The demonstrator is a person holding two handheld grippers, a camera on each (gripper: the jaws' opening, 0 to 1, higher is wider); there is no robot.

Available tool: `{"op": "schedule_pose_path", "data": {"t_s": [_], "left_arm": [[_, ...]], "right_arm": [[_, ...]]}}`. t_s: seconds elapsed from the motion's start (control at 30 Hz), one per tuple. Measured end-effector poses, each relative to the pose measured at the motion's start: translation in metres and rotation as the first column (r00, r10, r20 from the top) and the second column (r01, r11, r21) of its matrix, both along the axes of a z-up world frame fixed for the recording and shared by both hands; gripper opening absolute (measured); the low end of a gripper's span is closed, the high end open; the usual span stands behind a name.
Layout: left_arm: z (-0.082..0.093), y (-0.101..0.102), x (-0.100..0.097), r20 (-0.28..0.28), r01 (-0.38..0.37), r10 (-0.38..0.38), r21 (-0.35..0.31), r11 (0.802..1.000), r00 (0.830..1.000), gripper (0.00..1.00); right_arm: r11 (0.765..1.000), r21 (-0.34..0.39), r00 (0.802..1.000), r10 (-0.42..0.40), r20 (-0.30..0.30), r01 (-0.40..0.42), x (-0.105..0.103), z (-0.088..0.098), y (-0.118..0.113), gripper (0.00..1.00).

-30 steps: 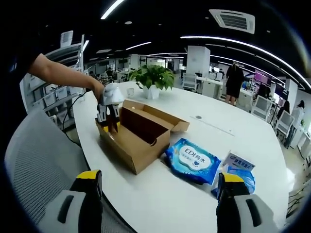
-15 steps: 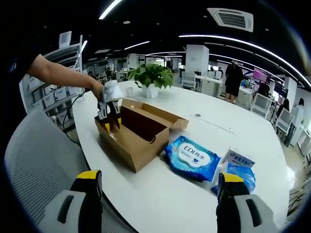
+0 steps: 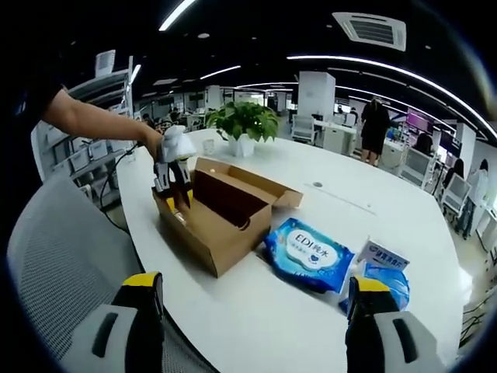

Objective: Operate the shoe box by opening the lid, removing the specified soft item, and placing it in the target area until the item is outside and the box remains undamaged.

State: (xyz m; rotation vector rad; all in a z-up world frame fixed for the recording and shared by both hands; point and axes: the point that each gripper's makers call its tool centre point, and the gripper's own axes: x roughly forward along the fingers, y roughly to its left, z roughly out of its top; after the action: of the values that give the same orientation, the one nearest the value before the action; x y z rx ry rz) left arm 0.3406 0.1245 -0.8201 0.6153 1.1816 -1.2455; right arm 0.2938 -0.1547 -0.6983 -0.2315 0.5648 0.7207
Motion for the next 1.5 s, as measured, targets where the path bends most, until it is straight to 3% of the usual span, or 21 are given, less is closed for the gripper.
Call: {"op": "schedule_pose_path", "data": {"t_s": [0.17, 0.3, 0.53, 0.73, 1.13, 1.5], "left_arm": [[-0.01, 0.001, 0.001, 0.014, 0.012, -0.012, 0.018, 1.0, 1.0, 0.32], [-0.02, 0.013, 0.002, 0.039, 0.041, -0.044, 0.068, 0.997, 0.998, 0.27], [-0.021, 0.013, 0.007, 0.048, -0.031, 0.03, 0.037, 0.999, 0.998, 0.24], [-0.028, 0.01, 0.002, 0.066, -0.008, 0.005, 0.049, 0.999, 0.998, 0.22], [-0.025, 0.012, 0.005, 0.089, -0.041, 0.034, 0.077, 0.996, 0.995, 0.2], [-0.004, 0.006, 0.008, 0.105, -0.068, 0.063, 0.045, 0.997, 0.992, 0.2]], "right_arm": [[1.0, 0.009, 1.0, -0.004, 0.001, 0.004, 0.0, 0.001, 0.001, 0.99], [1.0, 0.006, 1.0, -0.011, -0.007, 0.012, -0.003, -0.002, -0.003, 0.99], [1.0, 0.001, 1.0, -0.016, -0.011, 0.016, -0.003, -0.004, -0.005, 0.98], [1.0, 0.002, 1.0, -0.007, 0.0, 0.007, -0.002, -0.001, -0.001, 0.97], [1.0, 0.006, 1.0, -0.006, 0.015, 0.006, -0.003, 0.003, -0.003, 0.96], [1.0, 0.019, 0.999, 0.006, 0.032, -0.007, -0.002, 0.009, 0.0, 0.94]]}}
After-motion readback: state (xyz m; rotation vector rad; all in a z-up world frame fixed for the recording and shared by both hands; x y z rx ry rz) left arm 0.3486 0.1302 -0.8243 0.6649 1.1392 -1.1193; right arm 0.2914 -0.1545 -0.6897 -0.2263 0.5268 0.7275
